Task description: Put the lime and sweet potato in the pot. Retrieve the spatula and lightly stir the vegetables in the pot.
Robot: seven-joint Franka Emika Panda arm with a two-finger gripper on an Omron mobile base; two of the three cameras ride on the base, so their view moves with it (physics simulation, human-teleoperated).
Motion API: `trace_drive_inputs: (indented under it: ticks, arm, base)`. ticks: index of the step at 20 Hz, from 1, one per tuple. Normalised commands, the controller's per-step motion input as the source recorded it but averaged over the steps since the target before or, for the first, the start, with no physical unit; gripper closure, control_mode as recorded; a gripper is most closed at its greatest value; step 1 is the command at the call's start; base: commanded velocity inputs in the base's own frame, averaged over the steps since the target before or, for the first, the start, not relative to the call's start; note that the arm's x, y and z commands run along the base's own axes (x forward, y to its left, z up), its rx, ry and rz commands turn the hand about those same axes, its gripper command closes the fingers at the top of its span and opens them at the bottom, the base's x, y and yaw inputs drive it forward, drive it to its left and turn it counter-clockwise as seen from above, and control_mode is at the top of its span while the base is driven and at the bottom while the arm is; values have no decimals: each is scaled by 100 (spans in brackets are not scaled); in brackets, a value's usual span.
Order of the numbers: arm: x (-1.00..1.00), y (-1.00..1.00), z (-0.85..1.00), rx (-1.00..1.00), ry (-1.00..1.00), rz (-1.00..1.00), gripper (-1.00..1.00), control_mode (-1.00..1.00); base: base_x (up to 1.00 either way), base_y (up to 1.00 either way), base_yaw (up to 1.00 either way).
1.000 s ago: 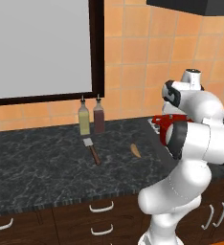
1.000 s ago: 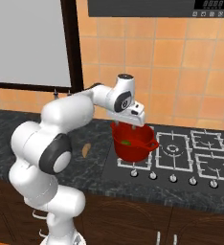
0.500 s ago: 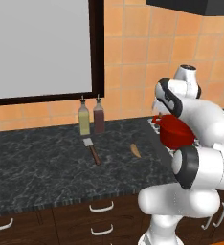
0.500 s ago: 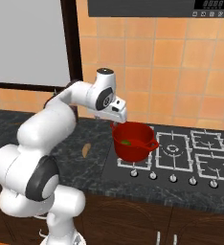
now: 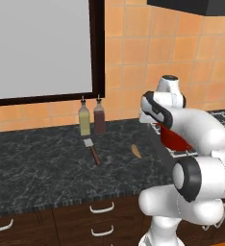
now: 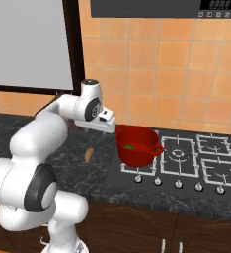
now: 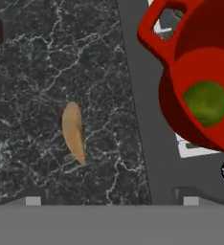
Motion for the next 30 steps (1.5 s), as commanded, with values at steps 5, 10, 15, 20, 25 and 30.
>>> trace_drive_inputs:
  ticks: [5,10,15,20,25,30]
  arm:
    - [6,59,-91,0,16,1,-100,-100]
    - [44,36,-88,-1,7,0,-100,-100]
    - [47,27,-51,-1,2,0,-100,-100]
    - [13,-3,-37,0,5,0,-100,-100]
    - [8,0,-24,1,2,0,-100,-100]
    - [0,0,-4,0,0,0,100,-100]
  base:
    - [0,0,0]
    - [0,0,0]
    - [0,0,0]
    - [0,0,0]
    - [0,0,0]
    - [0,0,0]
